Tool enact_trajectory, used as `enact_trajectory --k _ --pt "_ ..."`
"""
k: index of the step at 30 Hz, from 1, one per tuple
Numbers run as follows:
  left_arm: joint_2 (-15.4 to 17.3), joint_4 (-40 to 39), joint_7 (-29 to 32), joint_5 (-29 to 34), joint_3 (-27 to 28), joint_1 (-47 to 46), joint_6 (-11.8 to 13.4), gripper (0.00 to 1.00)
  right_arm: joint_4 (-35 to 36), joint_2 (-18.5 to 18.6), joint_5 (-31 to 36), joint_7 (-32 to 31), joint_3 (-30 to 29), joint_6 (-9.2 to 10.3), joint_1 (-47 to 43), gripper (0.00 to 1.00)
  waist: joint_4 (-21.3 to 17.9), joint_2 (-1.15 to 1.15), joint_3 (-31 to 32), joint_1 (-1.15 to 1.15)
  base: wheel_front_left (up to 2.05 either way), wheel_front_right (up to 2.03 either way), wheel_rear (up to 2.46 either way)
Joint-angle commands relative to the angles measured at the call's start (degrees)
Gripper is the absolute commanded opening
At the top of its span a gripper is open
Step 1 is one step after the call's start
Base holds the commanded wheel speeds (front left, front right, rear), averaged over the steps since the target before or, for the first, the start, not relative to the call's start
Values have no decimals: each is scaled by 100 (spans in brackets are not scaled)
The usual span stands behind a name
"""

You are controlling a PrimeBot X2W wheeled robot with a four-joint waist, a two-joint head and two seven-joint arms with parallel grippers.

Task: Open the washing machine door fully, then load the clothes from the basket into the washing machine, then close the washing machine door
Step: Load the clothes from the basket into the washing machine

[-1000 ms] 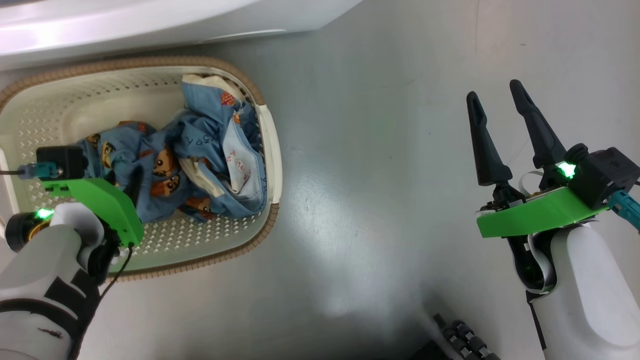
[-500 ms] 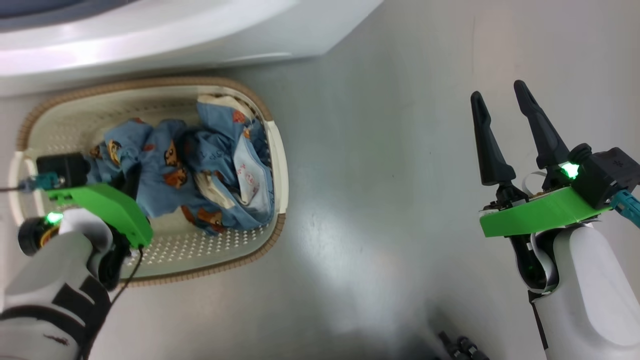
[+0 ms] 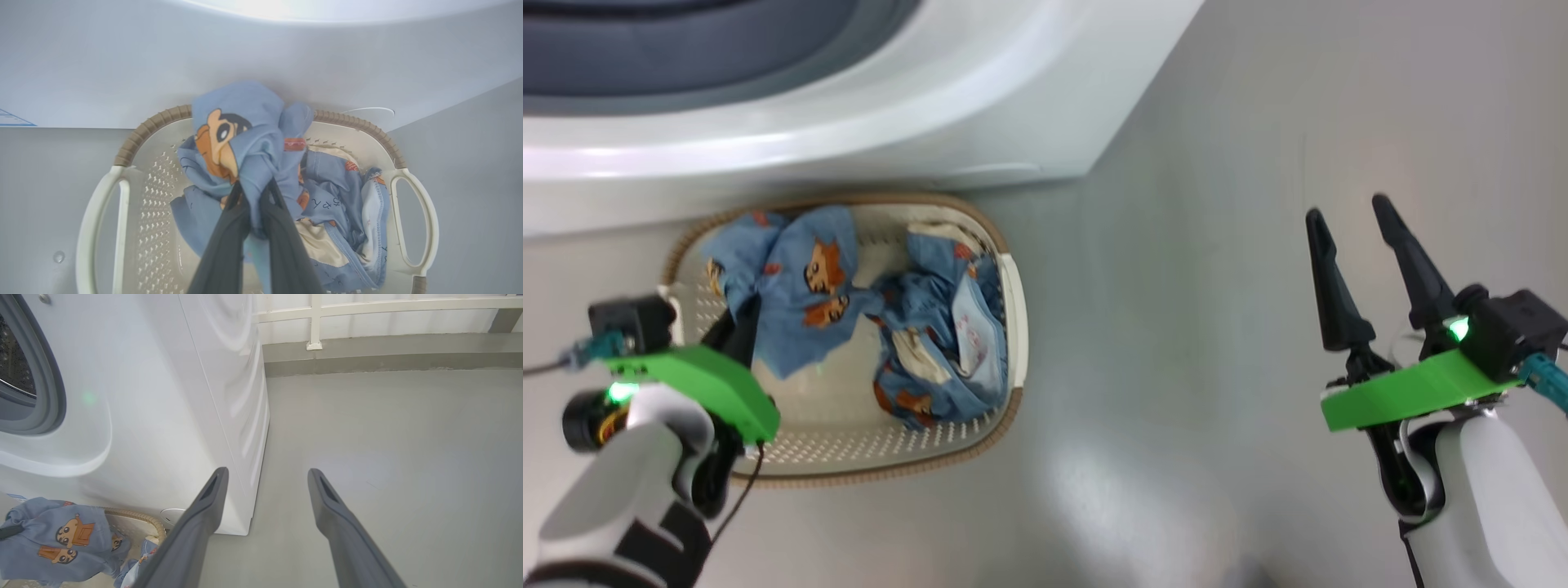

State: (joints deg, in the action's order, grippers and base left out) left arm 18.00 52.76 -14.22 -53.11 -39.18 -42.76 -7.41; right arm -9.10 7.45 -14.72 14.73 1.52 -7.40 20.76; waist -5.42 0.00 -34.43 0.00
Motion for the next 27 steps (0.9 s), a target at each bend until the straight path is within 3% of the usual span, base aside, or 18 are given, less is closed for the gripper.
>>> enact_trajectory --k 1,18,27 --pt "208 -121 -76 138 290 183 -8 0 88 45 -63 27 115 -9 -218 100 161 0 406 0 0 0 0" --pt "-336 -2003 -77 2371 2732 2200 -8 0 -122 276 -171 27 72 -9 -1094 100 355 0 1820 0 0 0 0" --pt "-536 -2945 -77 2977 3275 2898 -8 0 -121 316 -197 27 -64 -9 -1437 100 475 0 2186 0 0 0 0"
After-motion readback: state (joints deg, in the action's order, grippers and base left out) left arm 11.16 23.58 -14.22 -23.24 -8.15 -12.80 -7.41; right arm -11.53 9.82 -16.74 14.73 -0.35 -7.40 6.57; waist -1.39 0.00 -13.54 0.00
